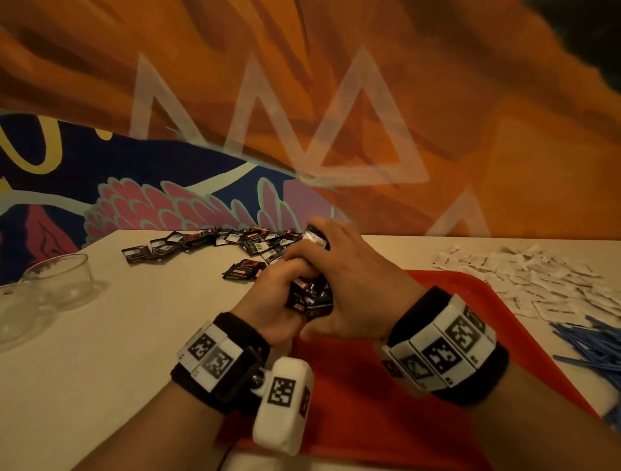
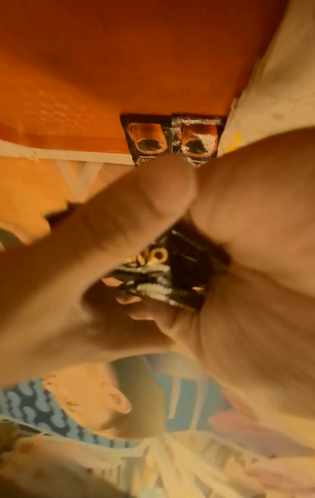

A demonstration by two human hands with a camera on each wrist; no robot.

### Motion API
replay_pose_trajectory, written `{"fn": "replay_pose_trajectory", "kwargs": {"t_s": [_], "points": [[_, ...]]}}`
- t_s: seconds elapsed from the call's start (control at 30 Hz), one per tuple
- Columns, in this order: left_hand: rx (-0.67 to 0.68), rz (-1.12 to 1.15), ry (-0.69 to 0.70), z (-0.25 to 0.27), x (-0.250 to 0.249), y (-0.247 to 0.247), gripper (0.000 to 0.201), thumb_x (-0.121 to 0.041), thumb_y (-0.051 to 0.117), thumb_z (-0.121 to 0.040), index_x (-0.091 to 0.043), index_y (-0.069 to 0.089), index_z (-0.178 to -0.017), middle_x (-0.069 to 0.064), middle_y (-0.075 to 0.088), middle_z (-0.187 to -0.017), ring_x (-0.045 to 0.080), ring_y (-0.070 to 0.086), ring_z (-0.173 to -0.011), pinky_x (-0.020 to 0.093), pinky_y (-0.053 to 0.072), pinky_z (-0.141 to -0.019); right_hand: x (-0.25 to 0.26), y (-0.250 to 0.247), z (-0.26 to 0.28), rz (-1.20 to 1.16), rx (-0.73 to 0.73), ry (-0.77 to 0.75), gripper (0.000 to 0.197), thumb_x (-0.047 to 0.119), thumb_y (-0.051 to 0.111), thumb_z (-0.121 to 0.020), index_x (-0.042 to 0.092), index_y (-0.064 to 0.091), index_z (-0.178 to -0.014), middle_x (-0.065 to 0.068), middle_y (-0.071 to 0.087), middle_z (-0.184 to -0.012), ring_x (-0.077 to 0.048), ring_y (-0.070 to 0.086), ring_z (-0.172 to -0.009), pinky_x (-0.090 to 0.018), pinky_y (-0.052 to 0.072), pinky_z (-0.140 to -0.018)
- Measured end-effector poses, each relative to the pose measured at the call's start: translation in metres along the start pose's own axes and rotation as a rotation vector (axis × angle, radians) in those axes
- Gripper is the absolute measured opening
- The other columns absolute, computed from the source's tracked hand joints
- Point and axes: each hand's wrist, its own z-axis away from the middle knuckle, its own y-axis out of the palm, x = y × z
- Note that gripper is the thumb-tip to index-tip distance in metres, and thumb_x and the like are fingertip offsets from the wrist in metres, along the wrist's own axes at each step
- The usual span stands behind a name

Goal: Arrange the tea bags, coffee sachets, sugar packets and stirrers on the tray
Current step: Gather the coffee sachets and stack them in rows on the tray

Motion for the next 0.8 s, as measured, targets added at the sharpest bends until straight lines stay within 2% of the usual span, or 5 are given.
{"fn": "replay_pose_trajectory", "kwargs": {"t_s": [0.13,0.33,0.47,0.67,0.8], "points": [[-0.101,-0.098,0.093,-0.002,0.007,0.005,0.03,-0.003,0.048,-0.095,-0.007,0.058,-0.123,0.016,0.072,-0.108,0.028,0.072,-0.098,0.038,0.058,-0.071,0.009,-0.001,-0.001,0.094,0.064,0.089,0.11,0.052,0.089,-0.056,0.045,0.025,-0.144,-0.003,0.005,-0.157,-0.027,0.007,-0.146,-0.05,0.032,-0.114],[0.141,0.148,-0.011,0.005,-0.003,-0.01,0.063,-0.019,0.086,-0.056,-0.007,0.067,-0.115,0.014,0.067,-0.105,0.03,0.067,-0.096,0.04,0.057,-0.077,-0.002,-0.001,-0.005,-0.044,-0.015,0.0,0.087,0.042,0.089,-0.059,0.031,0.044,-0.132,-0.002,0.037,-0.137,-0.024,0.038,-0.128,-0.044,0.045,-0.101],[0.207,0.176,0.021,0.006,-0.007,-0.014,0.044,-0.016,0.08,-0.062,-0.008,0.073,-0.105,0.014,0.068,-0.101,0.03,0.069,-0.093,0.04,0.058,-0.078,0.0,0.002,-0.007,-0.085,-0.058,-0.054,0.088,0.046,0.089,-0.058,0.03,0.042,-0.131,0.002,0.037,-0.137,-0.021,0.043,-0.125,-0.045,0.049,-0.096],[0.065,0.1,0.04,0.002,0.004,0.004,0.021,0.004,0.045,-0.065,-0.005,0.063,-0.074,0.011,0.057,-0.073,0.02,0.063,-0.064,0.032,0.054,-0.058,0.004,-0.004,0.002,-0.017,0.181,0.041,0.12,0.073,0.08,-0.051,0.045,0.013,-0.147,0.007,-0.005,-0.161,-0.025,-0.012,-0.151,-0.06,0.017,-0.119],[0.158,0.112,0.004,0.006,0.003,0.001,0.031,-0.006,0.07,-0.067,-0.005,0.069,-0.098,0.015,0.065,-0.096,0.028,0.067,-0.088,0.039,0.055,-0.076,0.003,-0.006,0.003,-0.027,0.116,0.042,0.108,0.053,0.091,-0.054,0.042,0.027,-0.141,0.006,-0.004,-0.161,-0.02,0.004,-0.151,-0.049,0.034,-0.115]]}}
